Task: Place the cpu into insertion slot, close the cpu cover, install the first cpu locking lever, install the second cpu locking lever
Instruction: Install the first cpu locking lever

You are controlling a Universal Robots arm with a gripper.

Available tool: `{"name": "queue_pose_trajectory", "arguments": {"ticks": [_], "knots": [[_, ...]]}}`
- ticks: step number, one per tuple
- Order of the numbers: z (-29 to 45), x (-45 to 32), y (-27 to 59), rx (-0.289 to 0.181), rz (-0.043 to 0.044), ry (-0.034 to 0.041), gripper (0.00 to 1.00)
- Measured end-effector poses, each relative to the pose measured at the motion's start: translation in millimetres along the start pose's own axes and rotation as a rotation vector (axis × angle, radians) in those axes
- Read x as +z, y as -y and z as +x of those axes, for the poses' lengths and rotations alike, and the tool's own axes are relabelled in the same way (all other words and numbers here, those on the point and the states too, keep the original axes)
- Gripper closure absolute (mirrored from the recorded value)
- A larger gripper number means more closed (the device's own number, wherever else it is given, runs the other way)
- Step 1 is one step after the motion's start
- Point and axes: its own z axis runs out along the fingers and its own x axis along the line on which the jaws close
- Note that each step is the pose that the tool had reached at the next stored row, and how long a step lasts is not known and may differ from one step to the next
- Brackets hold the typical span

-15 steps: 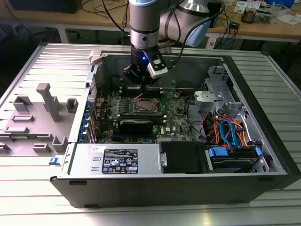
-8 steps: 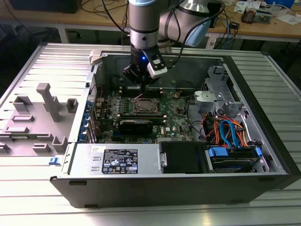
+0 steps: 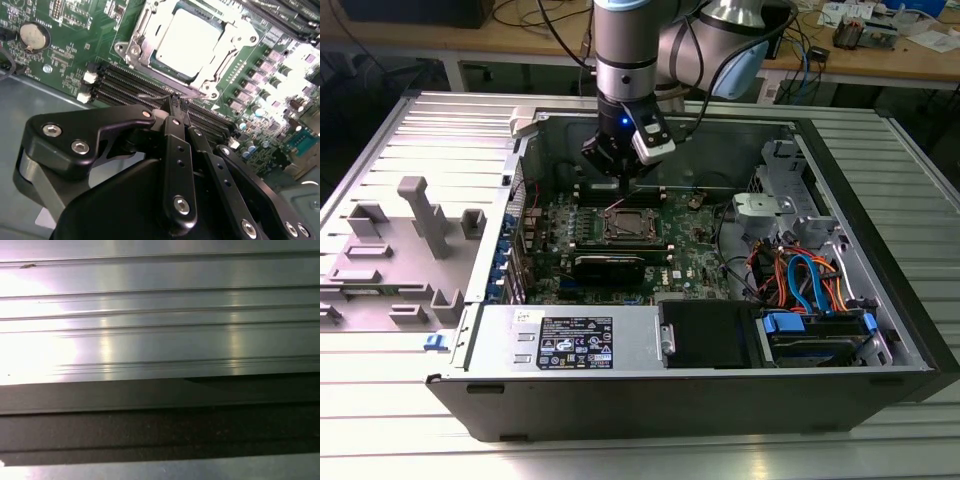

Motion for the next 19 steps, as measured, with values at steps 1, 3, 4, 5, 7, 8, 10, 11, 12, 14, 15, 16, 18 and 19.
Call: {"name": "queue_pose_trajectory", "arguments": {"ticks": [1, 3, 4, 5, 7, 8, 10, 11, 12, 14, 15, 16, 18, 19], "knots": [[-0.2, 0.0, 0.0, 0.0, 0.0001, -0.0001, 0.89], [-2.4, 0.3, -0.1, 0.0, 0.0014, 0.0, 0.89], [-3.2, 0.3, -0.2, 0.0, 0.0019, 0.0, 0.89], [-3.8, 0.3, -0.1, 0.0, 0.0023, 0.0, 0.89], [-5.3, 0.5, -0.2, 0.0, 0.0028, 0.0, 0.89], [-6.4, 0.6, -0.3, 0.0, 0.0034, 0.0001, 0.89], [-8.7, 0.7, -0.4, 0.0, 0.005, 0.0001, 0.89], [-9.6, 0.9, -0.4, 0.0, 0.006, 0.0002, 0.89], [-10.7, 1.0, -0.5, 0.0, 0.007, 0.0002, 0.89], [-13.9, 1.5, -0.6, 0.0, 0.0107, 0.0004, 0.89], [-15.1, 1.8, -0.6, 0.0, 0.012, 0.0003, 0.89], [-15.9, 2.1, -0.6, 0.0, 0.0133, 0.0004, 0.89], [-17.0, 3.4, -0.7, 0.0, 0.016, 0.0007, 0.89], [-17.9, 4.4, -0.7, 0.0, 0.0175, 0.0007, 0.89]]}}
